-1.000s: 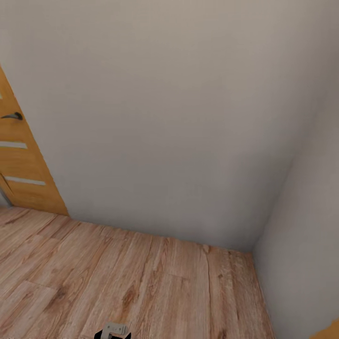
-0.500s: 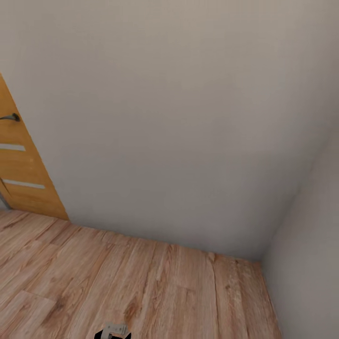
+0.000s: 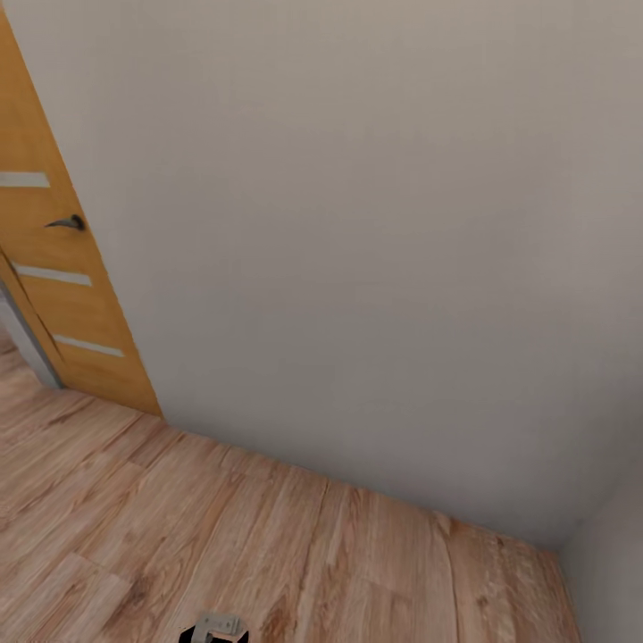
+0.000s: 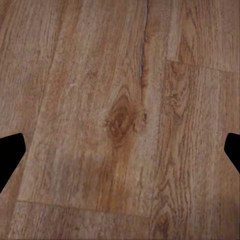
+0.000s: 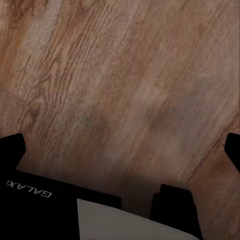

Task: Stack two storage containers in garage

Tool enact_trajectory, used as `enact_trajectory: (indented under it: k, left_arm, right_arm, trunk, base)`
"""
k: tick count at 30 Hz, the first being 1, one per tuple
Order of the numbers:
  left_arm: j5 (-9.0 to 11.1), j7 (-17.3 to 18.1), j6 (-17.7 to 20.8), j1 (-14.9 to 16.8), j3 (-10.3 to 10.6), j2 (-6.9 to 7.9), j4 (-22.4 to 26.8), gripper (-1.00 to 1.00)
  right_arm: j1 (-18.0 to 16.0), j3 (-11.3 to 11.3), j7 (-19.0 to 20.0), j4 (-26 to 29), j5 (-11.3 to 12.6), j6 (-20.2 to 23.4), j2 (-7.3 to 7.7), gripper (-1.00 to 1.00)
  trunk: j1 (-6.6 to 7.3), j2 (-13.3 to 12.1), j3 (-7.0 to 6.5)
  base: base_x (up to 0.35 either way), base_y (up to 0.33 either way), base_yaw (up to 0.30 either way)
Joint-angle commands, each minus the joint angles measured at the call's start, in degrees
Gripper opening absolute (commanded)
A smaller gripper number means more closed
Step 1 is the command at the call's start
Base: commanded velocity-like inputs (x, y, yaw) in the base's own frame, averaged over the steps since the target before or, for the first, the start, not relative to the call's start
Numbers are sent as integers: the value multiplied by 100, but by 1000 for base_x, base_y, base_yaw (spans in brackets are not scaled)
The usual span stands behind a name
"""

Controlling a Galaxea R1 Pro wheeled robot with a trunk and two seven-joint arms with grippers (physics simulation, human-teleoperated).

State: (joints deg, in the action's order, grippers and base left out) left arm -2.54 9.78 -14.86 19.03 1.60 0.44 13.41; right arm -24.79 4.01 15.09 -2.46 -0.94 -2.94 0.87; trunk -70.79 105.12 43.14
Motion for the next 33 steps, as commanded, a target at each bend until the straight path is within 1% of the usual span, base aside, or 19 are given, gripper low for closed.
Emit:
enact_trajectory:
  k: [1, 33]
  left_arm:
    - [-27, -3, -25, 4, 14, 2, -5, 100]
    - [-27, -3, -25, 4, 16, 4, -5, 100]
  right_arm:
    - [-8, 38, 11, -18, -10, -31, 3, 100]
    - [-8, 38, 11, -18, -12, -31, 2, 100]
  trunk:
    - [-2, 2, 5]
    - [-2, 2, 5]
  base:
    - [261, 106, 287]
    - [245, 100, 288]
